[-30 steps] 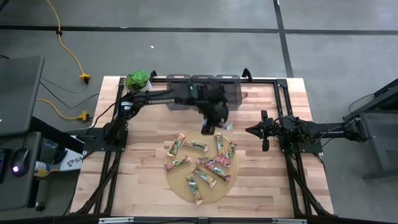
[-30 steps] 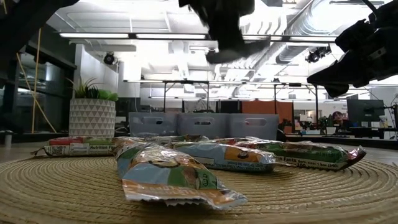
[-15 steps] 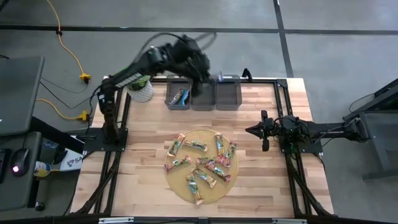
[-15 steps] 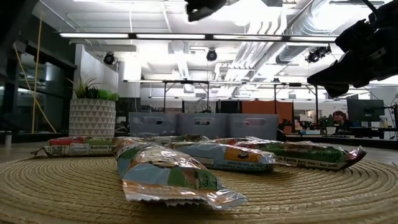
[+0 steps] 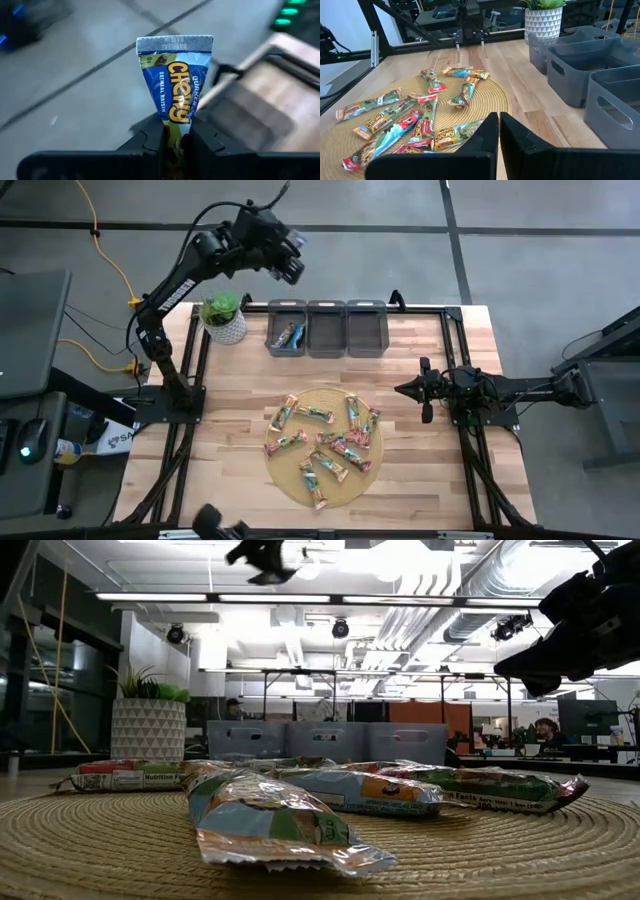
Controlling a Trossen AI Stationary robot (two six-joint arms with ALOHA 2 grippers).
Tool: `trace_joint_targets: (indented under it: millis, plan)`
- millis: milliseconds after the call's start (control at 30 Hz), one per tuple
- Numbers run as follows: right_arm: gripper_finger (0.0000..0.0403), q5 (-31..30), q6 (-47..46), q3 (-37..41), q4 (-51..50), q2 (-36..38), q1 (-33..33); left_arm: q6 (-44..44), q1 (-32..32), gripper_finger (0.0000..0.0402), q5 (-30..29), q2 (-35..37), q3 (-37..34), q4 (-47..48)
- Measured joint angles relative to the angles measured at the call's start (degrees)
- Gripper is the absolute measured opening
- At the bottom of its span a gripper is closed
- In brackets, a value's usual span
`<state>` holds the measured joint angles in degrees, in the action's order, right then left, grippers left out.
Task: Pick and place Granola Bars by type
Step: Put the blue granola bar into the left black bin
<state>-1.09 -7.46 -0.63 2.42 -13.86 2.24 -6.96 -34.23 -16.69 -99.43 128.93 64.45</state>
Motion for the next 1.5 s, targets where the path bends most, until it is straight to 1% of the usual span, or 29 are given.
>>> trace_joint_targets:
  millis: [67,133,200,300,400,500,600,700,800,900,1000,1100,1233,1333,1400,1500]
  plan:
    - [0.0,-0.01,0.02,0.0,-0.02,0.01,-0.01,-5.21,-0.98,0.0055,-3.96,0.04,-1.38,1.2]
    - [0.0,-0.01,0.0,-0.01,-0.02,0.01,-0.02,-11.02,-1.47,0.0055,-6.67,0.05,-3.87,1.54]
    - [0.0,0.01,0.01,0.01,-0.02,0.01,0.0,-15.81,-2.32,0.0055,-6.48,-0.2,-6.21,2.09]
    - [0.0,0.0,0.02,0.01,-0.02,0.0,-0.01,-18.96,-2.95,0.0055,-5.34,-0.02,-10.63,1.29]
    - [0.0,0.0,0.01,0.0,-0.02,0.01,-0.01,-20.95,-3.01,0.0055,-6.01,-0.05,-17.91,-0.59]
    - [0.0,-0.01,0.02,-0.01,-0.02,0.01,-0.02,-22.32,-2.9,0.0055,-3.29,-0.16,-26.07,-5.23]
    - [0.0,-0.01,0.01,0.01,-0.02,0.01,0.0,-23.51,-2.9,0.0055,-0.67,-0.14,-34.5,-12.34]
    - [0.0,-0.01,0.02,-0.01,-0.03,-0.01,-0.01,-27.39,-2.9,0.0055,1.08,-0.14,-42.33,-18.79]
    - [0.0,-0.01,0.01,0.0,-0.02,0.01,-0.01,-29.95,-2.94,0.0055,2.64,-0.14,-48.82,-23.47]
    - [0.0,-0.01,0.0,-0.01,-0.02,0.01,0.0,-29.28,-2.9,0.0055,3.12,-0.15,-53.56,-29.27]
    - [0.0,-0.01,0.01,0.01,-0.02,0.01,0.0,-29.53,-2.9,0.0055,4.27,-0.17,-56.5,-32.56]
    - [0.0,-0.01,0.01,0.0,-0.02,0.01,-0.02,-29.48,-2.9,0.0055,4.6,-0.14,-58.0,-34.78]
    - [0.0,0.01,0.0,0.01,-0.02,0.01,-0.02,-28.77,-2.9,0.0056,4.62,-0.14,-58.56,-34.63]
    - [0.0,0.01,0.0,0.01,-0.02,0.01,-0.02,-26.12,-2.9,0.0057,6.19,-0.14,-58.56,-35.55]
    - [0.0,0.01,0.01,0.01,-0.02,0.01,-0.01,-25.09,-2.9,0.0064,7.55,-0.14,-58.56,-36.15]
    - [0.0,0.01,0.02,0.01,-0.02,0.01,0.0,-24.81,-2.89,0.0091,8.48,-0.14,-58.56,-36.06]
